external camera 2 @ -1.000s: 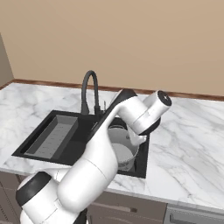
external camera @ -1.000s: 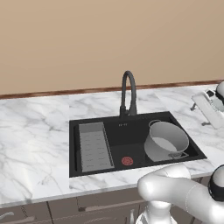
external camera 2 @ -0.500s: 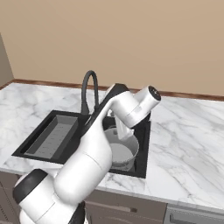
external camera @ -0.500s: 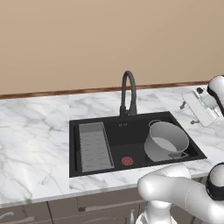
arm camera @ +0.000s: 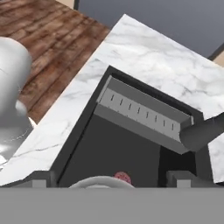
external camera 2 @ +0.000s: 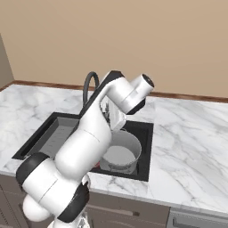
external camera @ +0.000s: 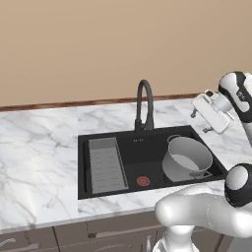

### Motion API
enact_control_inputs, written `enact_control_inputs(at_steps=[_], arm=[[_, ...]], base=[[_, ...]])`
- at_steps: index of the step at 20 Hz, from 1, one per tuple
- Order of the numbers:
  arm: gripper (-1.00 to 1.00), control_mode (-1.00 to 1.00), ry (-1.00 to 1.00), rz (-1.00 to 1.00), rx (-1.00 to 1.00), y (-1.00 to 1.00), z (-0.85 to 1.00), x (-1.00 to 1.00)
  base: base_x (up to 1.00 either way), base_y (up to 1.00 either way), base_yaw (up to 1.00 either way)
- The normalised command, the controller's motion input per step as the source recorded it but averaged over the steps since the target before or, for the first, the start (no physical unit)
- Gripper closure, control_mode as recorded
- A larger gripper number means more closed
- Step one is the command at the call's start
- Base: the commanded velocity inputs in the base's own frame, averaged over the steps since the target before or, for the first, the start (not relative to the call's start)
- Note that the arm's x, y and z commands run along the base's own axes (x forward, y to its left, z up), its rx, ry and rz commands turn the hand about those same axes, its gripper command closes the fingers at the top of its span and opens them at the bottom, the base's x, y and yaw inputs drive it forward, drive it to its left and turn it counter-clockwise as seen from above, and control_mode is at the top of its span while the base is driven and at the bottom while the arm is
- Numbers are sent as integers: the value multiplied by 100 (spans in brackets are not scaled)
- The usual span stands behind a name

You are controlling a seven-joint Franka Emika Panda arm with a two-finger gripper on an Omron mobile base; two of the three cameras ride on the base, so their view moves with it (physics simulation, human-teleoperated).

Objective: Pick the pot and pot and place them in the sink. Then turn on the water.

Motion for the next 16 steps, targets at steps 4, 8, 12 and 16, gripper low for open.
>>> enact_control_inputs(at_steps=[4,8,12,16], arm=[[-100,-100,21,0,8,9,5,27],[-100,-100,8,0,7,8,-1,20],[-100,-100,0,0,5,10,-14,7],[-100,-100,-2,0,7,8,-16,0]], base=[[0,0,0],[0,0,0],[0,0,0],[0,0,0]])
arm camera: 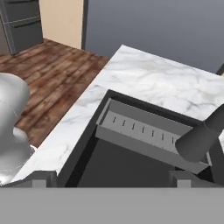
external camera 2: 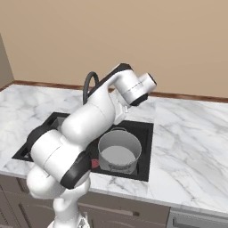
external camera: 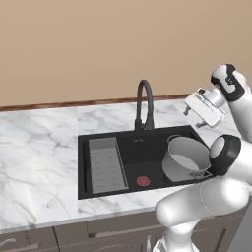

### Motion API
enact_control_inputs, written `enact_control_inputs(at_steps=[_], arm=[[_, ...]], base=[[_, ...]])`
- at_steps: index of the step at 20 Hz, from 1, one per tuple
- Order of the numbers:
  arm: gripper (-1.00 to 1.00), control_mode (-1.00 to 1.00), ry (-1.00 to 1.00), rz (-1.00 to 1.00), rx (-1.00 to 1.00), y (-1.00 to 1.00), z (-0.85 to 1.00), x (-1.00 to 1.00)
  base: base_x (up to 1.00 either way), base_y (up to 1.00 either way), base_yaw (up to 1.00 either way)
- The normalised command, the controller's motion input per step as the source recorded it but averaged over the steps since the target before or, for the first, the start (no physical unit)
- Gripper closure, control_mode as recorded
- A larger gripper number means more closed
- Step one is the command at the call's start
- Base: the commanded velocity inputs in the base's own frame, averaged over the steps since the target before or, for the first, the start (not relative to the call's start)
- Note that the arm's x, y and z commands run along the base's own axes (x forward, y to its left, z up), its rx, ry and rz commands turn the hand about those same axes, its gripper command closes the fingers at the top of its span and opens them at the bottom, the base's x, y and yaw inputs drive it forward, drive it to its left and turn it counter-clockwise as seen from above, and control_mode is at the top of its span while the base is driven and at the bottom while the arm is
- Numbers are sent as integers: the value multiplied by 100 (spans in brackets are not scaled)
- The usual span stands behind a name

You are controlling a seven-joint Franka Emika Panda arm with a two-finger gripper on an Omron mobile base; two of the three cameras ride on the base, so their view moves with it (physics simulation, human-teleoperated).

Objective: Pick the pot and pot and place them in the sink. Then turn on the water.

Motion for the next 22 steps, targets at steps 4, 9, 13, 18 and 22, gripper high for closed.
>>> enact_control_inputs(at_steps=[4,9,13,18,22], arm=[[-100,-100,-5,0,6,8,-10,2],[-100,-100,-6,0,6,6,-1,5],[-100,-100,-1,-3,3,4,0,10],[-100,-100,-2,-12,0,0,0,21],[-100,-100,-1,-18,0,0,0,36]], base=[[0,0,0],[0,0,0],[0,0,0],[0,0,0],[0,0,0]])
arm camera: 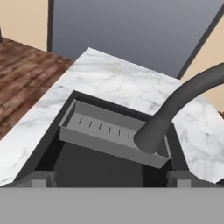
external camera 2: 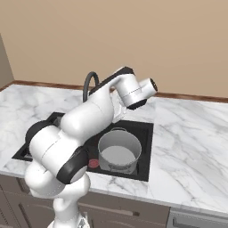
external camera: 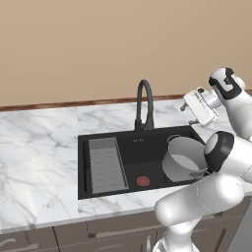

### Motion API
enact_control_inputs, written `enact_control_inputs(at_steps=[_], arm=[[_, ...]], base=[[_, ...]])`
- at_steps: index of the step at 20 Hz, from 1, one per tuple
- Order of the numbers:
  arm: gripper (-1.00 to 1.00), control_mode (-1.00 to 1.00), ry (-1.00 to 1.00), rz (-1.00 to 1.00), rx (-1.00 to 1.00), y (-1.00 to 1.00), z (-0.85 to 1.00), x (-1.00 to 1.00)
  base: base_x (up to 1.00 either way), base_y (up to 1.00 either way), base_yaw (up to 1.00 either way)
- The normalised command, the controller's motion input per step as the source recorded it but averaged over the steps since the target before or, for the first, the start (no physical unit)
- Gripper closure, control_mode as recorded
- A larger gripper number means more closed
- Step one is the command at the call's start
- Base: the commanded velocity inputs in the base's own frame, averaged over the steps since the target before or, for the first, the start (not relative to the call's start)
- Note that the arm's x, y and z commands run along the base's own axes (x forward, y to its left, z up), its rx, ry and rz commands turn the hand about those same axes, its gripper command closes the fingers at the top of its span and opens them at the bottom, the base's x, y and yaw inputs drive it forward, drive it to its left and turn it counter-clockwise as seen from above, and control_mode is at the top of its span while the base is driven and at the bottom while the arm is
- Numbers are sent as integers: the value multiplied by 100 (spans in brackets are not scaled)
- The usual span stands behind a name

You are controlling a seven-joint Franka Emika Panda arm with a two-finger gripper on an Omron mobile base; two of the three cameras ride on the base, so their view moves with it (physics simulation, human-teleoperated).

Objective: Pick the pot and pot and place them in the sink. Then turn on the water.

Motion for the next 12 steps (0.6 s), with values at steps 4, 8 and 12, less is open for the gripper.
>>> enact_control_inputs(at_steps=[4,8,12], arm=[[-100,-100,-3,-19,0,0,0,31],[-100,-100,-1,-15,0,0,0,17],[-100,-100,0,-13,0,2,-3,12]], base=[[0,0,0],[0,0,0],[0,0,0]])
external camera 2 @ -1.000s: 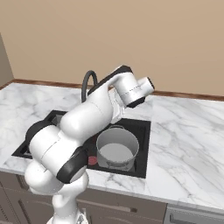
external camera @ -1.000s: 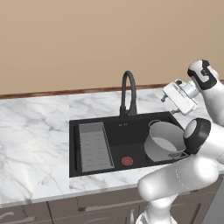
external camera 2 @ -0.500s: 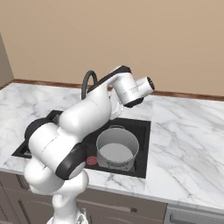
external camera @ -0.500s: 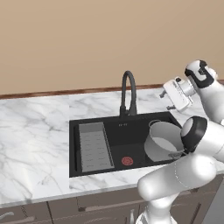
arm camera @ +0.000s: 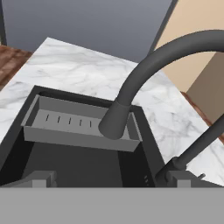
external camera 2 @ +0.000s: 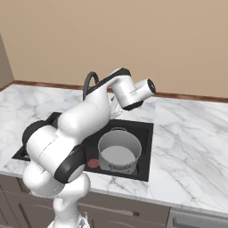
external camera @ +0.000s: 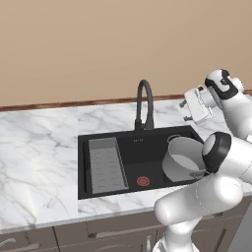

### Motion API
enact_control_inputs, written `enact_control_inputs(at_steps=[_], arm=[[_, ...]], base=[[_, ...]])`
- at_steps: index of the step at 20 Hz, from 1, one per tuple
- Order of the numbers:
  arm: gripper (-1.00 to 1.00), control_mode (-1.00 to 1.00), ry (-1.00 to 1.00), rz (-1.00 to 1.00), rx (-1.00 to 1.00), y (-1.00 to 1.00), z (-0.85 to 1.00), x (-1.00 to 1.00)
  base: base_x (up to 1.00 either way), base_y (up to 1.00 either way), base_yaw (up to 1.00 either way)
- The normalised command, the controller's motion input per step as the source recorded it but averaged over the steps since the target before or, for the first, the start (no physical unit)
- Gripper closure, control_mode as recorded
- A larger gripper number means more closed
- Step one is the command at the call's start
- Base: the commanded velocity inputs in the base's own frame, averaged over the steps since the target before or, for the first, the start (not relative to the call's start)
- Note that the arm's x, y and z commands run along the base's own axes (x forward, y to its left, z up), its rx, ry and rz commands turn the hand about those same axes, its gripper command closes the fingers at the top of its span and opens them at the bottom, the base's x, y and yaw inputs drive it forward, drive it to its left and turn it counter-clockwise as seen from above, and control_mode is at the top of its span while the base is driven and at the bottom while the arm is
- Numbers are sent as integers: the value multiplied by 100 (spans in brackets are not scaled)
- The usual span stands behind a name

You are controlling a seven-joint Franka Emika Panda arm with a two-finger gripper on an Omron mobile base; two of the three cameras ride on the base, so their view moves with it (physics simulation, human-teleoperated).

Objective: Pick the pot and pot and place them in the sink. Then turn on the water.

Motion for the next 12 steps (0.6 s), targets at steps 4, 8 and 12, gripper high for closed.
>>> enact_control_inputs(at_steps=[4,8,12], arm=[[-100,-100,0,-11,0,3,-5,12],[-100,-100,0,-8,0,11,-1,11],[-100,-100,0,-4,0,12,0,9]], base=[[0,0,0],[0,0,0],[0,0,0]])
